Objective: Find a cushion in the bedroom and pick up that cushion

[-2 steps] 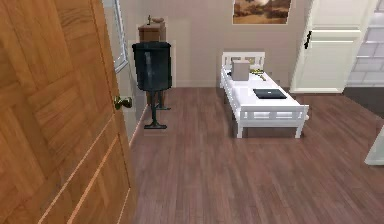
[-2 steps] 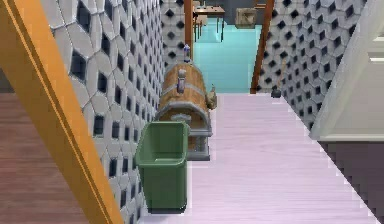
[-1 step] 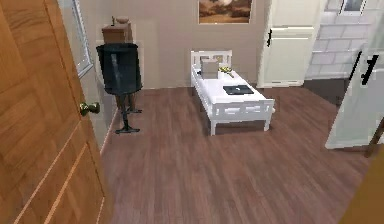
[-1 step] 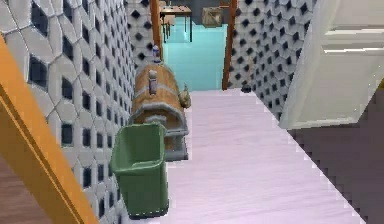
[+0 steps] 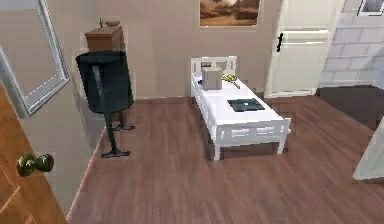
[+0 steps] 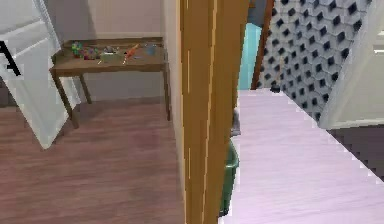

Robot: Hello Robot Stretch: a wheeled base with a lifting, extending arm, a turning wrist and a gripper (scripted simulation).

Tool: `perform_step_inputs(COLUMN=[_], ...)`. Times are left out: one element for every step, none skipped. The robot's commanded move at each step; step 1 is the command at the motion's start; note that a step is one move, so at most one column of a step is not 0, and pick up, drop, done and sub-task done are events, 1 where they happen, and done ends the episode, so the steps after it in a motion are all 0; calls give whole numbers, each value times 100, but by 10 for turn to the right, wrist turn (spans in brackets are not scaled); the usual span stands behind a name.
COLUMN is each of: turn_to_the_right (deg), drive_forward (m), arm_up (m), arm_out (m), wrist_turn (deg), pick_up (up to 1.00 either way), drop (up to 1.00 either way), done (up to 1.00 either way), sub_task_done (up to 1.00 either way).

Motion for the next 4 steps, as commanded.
perform_step_inputs(turn_to_the_right=[360,0,0,360], drive_forward=[0,100,95,0], arm_up=[0,0,0,0], arm_out=[0,0,0,0], wrist_turn=[0,0,0,0], pick_up=[0,0,0,0], drop=[0,0,0,0], done=[0,0,0,0], sub_task_done=[0,0,0,0])
